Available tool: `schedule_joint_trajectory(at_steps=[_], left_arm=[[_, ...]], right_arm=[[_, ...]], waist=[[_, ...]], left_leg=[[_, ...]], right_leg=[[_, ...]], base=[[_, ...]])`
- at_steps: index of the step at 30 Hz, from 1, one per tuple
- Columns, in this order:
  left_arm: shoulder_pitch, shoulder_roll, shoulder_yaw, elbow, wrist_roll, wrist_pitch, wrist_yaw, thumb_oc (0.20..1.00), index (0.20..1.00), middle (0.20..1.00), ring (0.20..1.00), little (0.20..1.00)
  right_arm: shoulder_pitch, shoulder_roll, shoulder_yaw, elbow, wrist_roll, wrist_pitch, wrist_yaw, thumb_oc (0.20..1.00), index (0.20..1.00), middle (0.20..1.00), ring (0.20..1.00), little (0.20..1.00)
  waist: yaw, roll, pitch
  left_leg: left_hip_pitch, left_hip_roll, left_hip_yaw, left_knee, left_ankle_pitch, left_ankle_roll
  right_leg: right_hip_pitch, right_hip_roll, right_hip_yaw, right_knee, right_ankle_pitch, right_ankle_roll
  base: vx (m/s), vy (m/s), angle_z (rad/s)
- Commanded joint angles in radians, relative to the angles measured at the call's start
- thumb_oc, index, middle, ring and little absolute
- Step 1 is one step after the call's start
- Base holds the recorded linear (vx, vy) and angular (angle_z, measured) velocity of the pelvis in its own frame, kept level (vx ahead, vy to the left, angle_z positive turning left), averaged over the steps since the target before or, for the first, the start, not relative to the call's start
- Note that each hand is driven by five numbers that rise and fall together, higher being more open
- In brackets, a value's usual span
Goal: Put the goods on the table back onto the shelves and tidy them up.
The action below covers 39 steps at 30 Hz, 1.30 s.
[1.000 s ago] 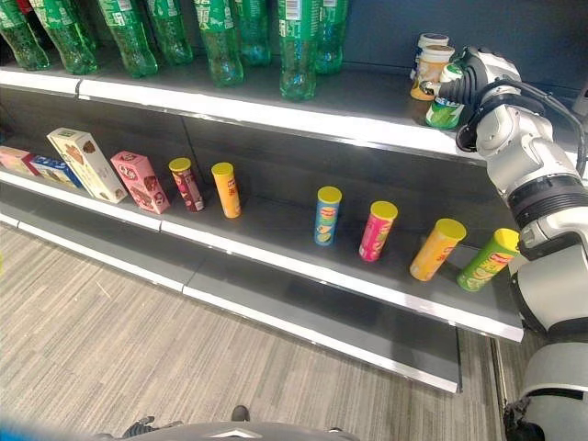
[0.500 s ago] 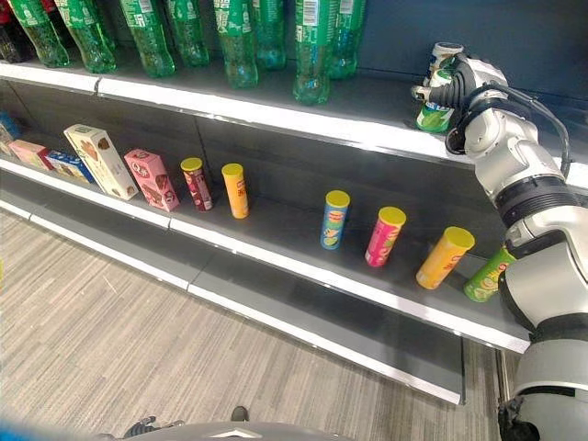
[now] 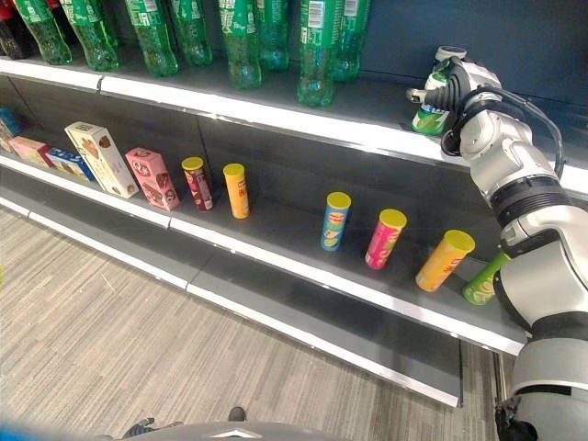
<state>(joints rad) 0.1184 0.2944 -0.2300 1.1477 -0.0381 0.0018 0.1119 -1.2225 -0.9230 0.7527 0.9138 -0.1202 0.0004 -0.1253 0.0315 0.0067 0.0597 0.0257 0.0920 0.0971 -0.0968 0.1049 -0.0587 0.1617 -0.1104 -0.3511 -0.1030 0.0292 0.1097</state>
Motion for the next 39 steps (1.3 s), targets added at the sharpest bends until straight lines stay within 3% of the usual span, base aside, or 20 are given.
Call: schedule_joint_trajectory(at_steps=[1, 39], left_arm=[[-0.079, 0.053, -0.023, 0.032, -0.014, -0.015, 0.019, 1.0, 1.0, 1.0, 1.0, 1.0], [-0.086, 0.058, -0.021, 0.041, -0.01, -0.013, 0.018, 1.0, 1.0, 1.0, 1.0, 1.0]], right_arm=[[-0.16, -0.02, 0.082, 0.061, -0.036, -0.002, -0.025, 0.2, 0.2, 0.2, 0.2, 0.2], [-0.16, -0.037, 0.098, 0.062, -0.053, 0.001, -0.011, 0.2, 0.2, 0.2, 0.2, 0.2]], waist=[[0.03, -0.076, 0.036], [0.01, -0.091, 0.032]], left_leg=[[0.079, 0.059, 0.023, 0.032, -0.125, -0.09], [0.101, 0.064, 0.047, 0.024, -0.136, -0.09]], right_leg=[[0.006, -0.058, 0.005, 0.032, -0.086, 0.048], [0.009, -0.059, 0.015, 0.034, -0.084, 0.052]], base=[[0.0, 0.0, 0.0], [0.0, 0.0, 0.0]])
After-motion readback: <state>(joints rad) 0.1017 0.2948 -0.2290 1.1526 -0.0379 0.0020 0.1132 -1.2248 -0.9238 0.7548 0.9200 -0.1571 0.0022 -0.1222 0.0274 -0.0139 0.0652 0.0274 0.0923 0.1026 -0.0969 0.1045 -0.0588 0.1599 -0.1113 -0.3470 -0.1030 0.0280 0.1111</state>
